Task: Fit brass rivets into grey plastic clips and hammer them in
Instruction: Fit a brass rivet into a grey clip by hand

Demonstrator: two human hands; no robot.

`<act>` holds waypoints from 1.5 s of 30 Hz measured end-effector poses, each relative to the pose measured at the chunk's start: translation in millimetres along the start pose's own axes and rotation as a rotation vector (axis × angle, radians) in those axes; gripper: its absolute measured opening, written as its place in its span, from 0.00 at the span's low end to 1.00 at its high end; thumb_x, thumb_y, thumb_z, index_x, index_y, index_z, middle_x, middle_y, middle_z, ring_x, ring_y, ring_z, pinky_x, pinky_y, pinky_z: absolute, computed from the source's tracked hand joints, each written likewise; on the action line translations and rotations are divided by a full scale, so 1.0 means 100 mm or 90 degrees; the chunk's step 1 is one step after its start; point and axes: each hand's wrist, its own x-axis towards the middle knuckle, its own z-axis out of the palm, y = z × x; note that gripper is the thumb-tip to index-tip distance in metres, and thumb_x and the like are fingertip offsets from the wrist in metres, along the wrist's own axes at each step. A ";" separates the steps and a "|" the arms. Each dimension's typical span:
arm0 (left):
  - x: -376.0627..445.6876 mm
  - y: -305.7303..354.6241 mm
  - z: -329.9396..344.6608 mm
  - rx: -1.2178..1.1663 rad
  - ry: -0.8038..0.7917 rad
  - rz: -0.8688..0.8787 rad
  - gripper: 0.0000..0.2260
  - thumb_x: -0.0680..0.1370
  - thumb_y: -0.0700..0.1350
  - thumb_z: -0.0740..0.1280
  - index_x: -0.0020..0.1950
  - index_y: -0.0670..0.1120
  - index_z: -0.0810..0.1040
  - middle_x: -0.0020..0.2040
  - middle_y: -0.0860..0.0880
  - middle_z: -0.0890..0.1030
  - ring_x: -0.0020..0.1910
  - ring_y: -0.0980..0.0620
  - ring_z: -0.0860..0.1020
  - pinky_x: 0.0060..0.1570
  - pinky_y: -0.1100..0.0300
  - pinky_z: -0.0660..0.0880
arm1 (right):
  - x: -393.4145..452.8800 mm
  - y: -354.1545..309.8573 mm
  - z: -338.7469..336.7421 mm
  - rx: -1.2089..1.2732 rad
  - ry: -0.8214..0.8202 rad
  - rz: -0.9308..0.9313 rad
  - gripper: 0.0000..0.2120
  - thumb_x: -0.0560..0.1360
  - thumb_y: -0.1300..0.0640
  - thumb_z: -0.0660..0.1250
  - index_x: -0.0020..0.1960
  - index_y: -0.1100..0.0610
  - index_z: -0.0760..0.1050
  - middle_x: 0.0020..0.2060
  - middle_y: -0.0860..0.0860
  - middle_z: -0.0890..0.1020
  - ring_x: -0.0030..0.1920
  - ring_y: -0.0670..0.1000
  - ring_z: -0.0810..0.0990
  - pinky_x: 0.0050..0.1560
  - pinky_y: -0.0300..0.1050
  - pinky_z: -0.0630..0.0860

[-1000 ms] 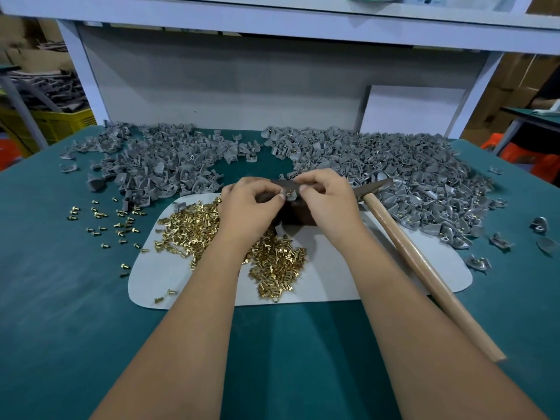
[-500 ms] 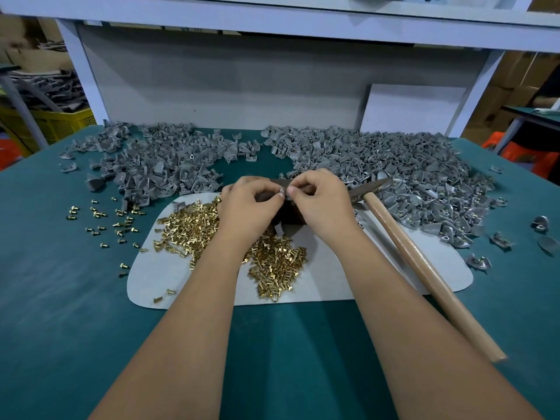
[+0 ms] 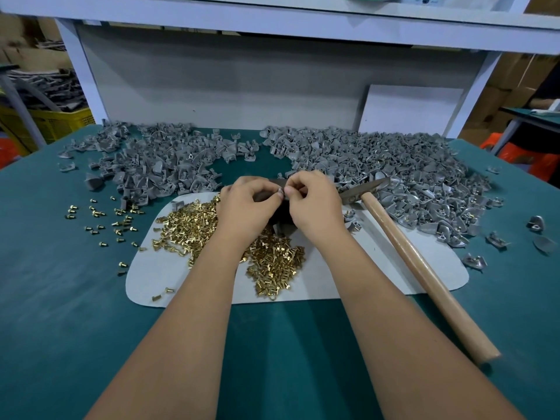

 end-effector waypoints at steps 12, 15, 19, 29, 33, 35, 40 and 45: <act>0.02 -0.01 0.01 0.005 0.009 -0.006 0.11 0.75 0.49 0.72 0.39 0.66 0.77 0.57 0.51 0.77 0.64 0.43 0.71 0.68 0.44 0.66 | 0.01 0.05 -0.12 0.269 -0.018 0.099 0.08 0.78 0.58 0.62 0.44 0.53 0.79 0.44 0.50 0.81 0.45 0.47 0.77 0.49 0.44 0.74; 0.02 -0.01 0.02 0.001 0.011 -0.001 0.09 0.75 0.48 0.72 0.40 0.64 0.78 0.56 0.52 0.77 0.64 0.43 0.72 0.67 0.45 0.68 | 0.02 0.04 -0.12 0.233 -0.037 0.072 0.05 0.75 0.60 0.68 0.42 0.52 0.80 0.40 0.47 0.81 0.41 0.43 0.77 0.44 0.38 0.72; 0.02 -0.02 0.02 -0.004 0.008 -0.003 0.09 0.75 0.49 0.72 0.40 0.63 0.78 0.56 0.51 0.78 0.64 0.44 0.72 0.66 0.45 0.68 | 0.03 0.03 -0.11 0.167 -0.045 0.053 0.05 0.74 0.62 0.69 0.43 0.53 0.80 0.41 0.47 0.81 0.43 0.46 0.78 0.43 0.37 0.72; 0.01 0.00 0.01 -0.004 0.006 -0.005 0.08 0.75 0.47 0.71 0.41 0.62 0.79 0.56 0.51 0.77 0.64 0.43 0.72 0.65 0.45 0.70 | 0.04 0.00 -0.09 0.111 -0.017 0.063 0.04 0.73 0.60 0.69 0.41 0.54 0.80 0.40 0.48 0.82 0.44 0.49 0.79 0.47 0.43 0.76; 0.01 0.01 0.01 -0.006 0.003 -0.011 0.11 0.75 0.48 0.71 0.40 0.64 0.78 0.55 0.51 0.76 0.64 0.42 0.72 0.63 0.43 0.71 | 0.04 -0.01 -0.09 0.103 -0.010 0.070 0.05 0.73 0.60 0.69 0.40 0.53 0.80 0.38 0.48 0.82 0.44 0.49 0.80 0.48 0.46 0.78; 0.00 0.01 0.01 -0.001 0.006 -0.008 0.11 0.75 0.48 0.71 0.39 0.65 0.77 0.55 0.51 0.77 0.64 0.42 0.71 0.65 0.44 0.70 | 0.04 -0.02 -0.09 0.102 -0.014 0.070 0.05 0.73 0.60 0.69 0.40 0.53 0.81 0.39 0.48 0.82 0.44 0.49 0.80 0.48 0.46 0.78; 0.00 0.01 0.01 0.013 0.013 0.001 0.11 0.75 0.48 0.71 0.39 0.65 0.76 0.56 0.51 0.78 0.64 0.43 0.71 0.67 0.45 0.67 | 0.03 -0.02 -0.06 0.086 -0.002 0.063 0.05 0.74 0.61 0.69 0.40 0.53 0.80 0.41 0.48 0.81 0.44 0.49 0.79 0.47 0.42 0.75; 0.00 0.00 0.01 0.012 0.004 0.000 0.09 0.75 0.49 0.71 0.40 0.64 0.78 0.55 0.52 0.77 0.65 0.44 0.71 0.67 0.45 0.66 | -0.01 -0.02 -0.03 0.082 0.031 0.061 0.04 0.74 0.60 0.70 0.41 0.53 0.80 0.40 0.47 0.80 0.41 0.47 0.76 0.43 0.39 0.69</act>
